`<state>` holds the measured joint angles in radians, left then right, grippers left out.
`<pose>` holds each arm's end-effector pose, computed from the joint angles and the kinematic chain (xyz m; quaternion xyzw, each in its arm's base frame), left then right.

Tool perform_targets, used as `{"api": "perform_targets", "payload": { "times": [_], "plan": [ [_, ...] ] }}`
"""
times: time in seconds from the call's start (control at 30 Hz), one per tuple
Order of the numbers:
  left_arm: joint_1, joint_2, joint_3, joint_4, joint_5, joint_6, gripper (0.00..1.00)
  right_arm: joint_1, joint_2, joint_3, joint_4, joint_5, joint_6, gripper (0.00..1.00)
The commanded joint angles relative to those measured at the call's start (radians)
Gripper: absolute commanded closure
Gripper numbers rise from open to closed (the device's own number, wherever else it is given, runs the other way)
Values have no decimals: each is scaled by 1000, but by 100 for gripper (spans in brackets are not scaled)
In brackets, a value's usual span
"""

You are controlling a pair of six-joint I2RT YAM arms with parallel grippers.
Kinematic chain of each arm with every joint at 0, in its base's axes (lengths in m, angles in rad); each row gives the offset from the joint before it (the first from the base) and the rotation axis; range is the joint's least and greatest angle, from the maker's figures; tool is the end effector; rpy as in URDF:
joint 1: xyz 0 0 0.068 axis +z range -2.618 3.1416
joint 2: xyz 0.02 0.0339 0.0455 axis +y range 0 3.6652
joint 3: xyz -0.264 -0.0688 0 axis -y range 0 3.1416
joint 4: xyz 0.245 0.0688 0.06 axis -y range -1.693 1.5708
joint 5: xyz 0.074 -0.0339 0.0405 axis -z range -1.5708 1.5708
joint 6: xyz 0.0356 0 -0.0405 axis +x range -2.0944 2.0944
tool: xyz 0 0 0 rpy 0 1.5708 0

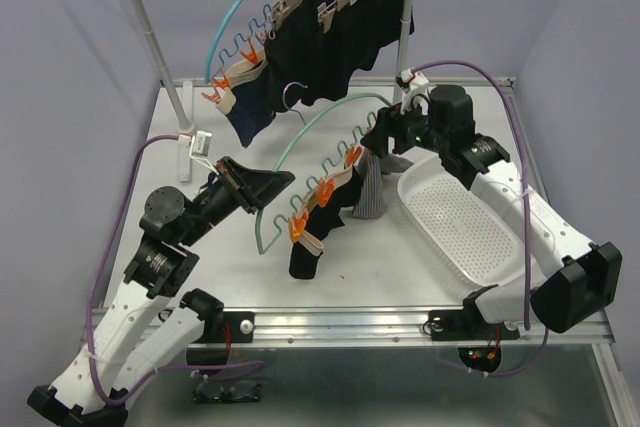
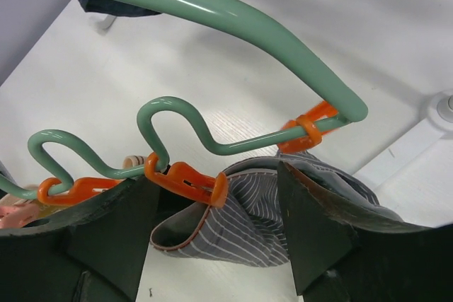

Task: Remove the underwear clipped to the hanger
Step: Remove the underwear from the hanger.

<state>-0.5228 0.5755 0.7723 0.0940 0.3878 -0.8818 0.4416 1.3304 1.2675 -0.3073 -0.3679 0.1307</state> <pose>0.1055 -0.0763 0.3946 0.0474 0.6042 -0.5963 0.5265 0.2706 0.1421 0.3756 -0.2277 0.7855 0.3016 0.4902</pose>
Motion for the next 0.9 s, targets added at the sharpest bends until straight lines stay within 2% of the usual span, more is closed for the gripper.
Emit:
{"api": "perform_targets", "payload": {
  "times": [0.0,0.17,0.47,0.57,0.73,0.83,0.87],
  "plan": [
    [-5,-14,-2,184,13,-22,100,16,7,47,37,40,-22,28],
    [-5,-16,-7,190,14,-26,100,20,26,64,51,52,-25,34],
    [-5,-29,-14,190,13,-23,100,20,12,58,60,37,-36,79],
    [-5,-31,-18,188,11,-22,100,20,1,52,60,35,-46,88],
    [-5,-34,-18,185,10,-19,100,20,-14,40,62,38,-57,90],
    [-5,-37,-19,181,8,-20,100,20,-22,38,63,41,-60,77],
    [-5,-39,-19,181,10,-20,100,20,-23,39,63,40,-60,70]
  ]
}}
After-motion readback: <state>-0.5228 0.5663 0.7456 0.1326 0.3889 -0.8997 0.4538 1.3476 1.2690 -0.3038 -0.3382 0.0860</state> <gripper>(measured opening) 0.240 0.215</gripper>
